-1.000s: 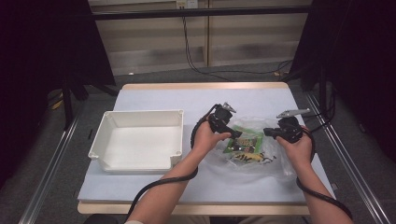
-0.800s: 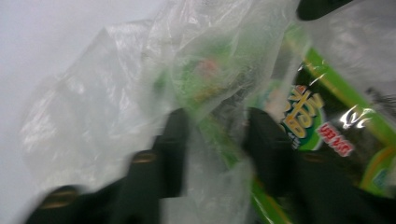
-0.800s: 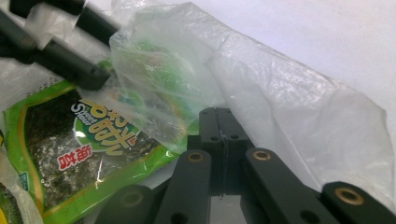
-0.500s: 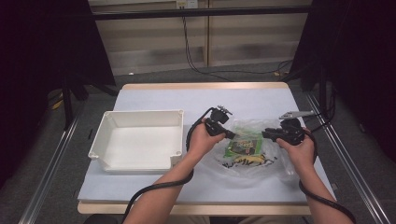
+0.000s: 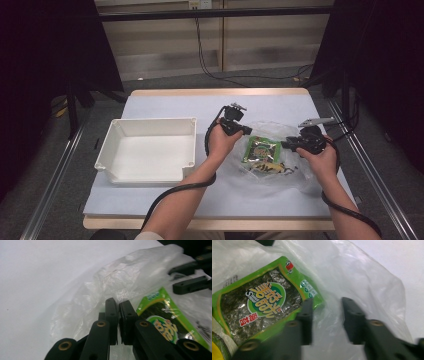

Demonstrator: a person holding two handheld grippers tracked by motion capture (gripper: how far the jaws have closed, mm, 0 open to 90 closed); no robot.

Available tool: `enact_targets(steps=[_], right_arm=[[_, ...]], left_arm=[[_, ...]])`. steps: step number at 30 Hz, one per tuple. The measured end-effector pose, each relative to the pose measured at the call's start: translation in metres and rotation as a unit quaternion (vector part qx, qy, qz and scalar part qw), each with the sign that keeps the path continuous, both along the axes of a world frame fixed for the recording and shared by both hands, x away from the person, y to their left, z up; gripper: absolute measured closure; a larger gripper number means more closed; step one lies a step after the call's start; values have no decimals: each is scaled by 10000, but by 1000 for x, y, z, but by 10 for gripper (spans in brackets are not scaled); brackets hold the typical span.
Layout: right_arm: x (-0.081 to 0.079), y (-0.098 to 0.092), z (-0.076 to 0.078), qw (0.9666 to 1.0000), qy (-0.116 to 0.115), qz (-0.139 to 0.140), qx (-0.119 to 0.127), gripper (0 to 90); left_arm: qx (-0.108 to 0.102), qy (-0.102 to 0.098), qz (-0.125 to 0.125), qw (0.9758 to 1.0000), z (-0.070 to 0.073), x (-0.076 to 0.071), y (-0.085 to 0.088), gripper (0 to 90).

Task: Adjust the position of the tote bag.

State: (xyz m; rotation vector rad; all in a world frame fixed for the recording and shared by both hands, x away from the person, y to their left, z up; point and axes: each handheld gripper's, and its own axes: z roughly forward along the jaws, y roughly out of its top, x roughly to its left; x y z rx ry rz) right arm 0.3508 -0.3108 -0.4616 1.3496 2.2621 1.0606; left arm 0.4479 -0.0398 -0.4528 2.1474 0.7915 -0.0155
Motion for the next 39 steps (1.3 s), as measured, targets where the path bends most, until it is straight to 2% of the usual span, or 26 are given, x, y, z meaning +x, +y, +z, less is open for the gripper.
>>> enact_targets(steps=[1, 3, 6, 7, 8, 9, 12, 14, 15, 16, 20, 22, 23, 26, 28, 31, 32, 36, 39], right_arm=[[1, -3, -2, 9999, 58, -53, 80, 851], [2, -6, -4, 9998, 52, -162, 106, 881], [4, -7, -7, 9995, 86, -299, 101, 899], [5, -7, -8, 9995, 72, -278, 89, 900], [7, -6, -10, 9996, 128, -265, 18, 900], [7, -5, -11, 9996, 157, -253, -21, 900], [6, -1, -14, 9995, 194, -217, -79, 900], [5, 1, -15, 9997, 165, -134, -128, 900], [3, 1, -15, 9997, 172, -86, -116, 900], [2, 2, -16, 9998, 187, -48, -107, 900], [-8, 3, -16, 9996, 237, 136, -17, 900], [-12, 3, -16, 9995, 255, 178, 39, 900], [-13, 3, -16, 9995, 239, 188, 61, 900], [-14, 4, -15, 9995, 214, 213, -31, 900], [-13, 6, -14, 9995, 209, 242, -75, 900], [-12, 7, -14, 9991, 248, 320, -125, 900], [-11, 7, -14, 9991, 250, 337, -116, 900], [-10, 7, -16, 9986, 273, 401, -207, 900], [-10, 6, -19, 9988, 273, 379, -136, 900]], left_arm=[[30, -8, 104, 9999, -6, 5, -2, 858], [94, -64, 120, 9999, -10, 8, -3, 840], [98, -88, 293, 9995, -20, 9, -7, 830], [220, -66, 232, 9995, -23, 10, -8, 829], [227, -44, 231, 9995, -26, 11, -9, 823], [323, -14, 185, 9993, -27, 11, -9, 825], [365, 70, 97, 9993, -30, 8, -9, 852], [516, 38, -91, 9986, -28, 3, -7, 879], [480, 42, -65, 9988, -29, 0, -7, 890], [544, 55, -159, 9984, -28, -4, -5, 895], [641, 198, -395, 9970, -24, -18, 5, 900], [587, 152, -363, 9975, -21, -22, 9, 900], [506, 156, -255, 9983, -19, -23, 9, 900], [335, 10, -116, 9994, -13, -23, 10, 900], [237, -68, -57, 9997, -12, -20, 9, 897], [162, -120, 126, 9997, -13, -14, 7, 867], [77, -143, 247, 9996, -15, -13, 5, 854], [103, -151, 288, 9994, -23, -7, 0, 859], [203, -57, 272, 9994, -30, -5, -1, 862]])
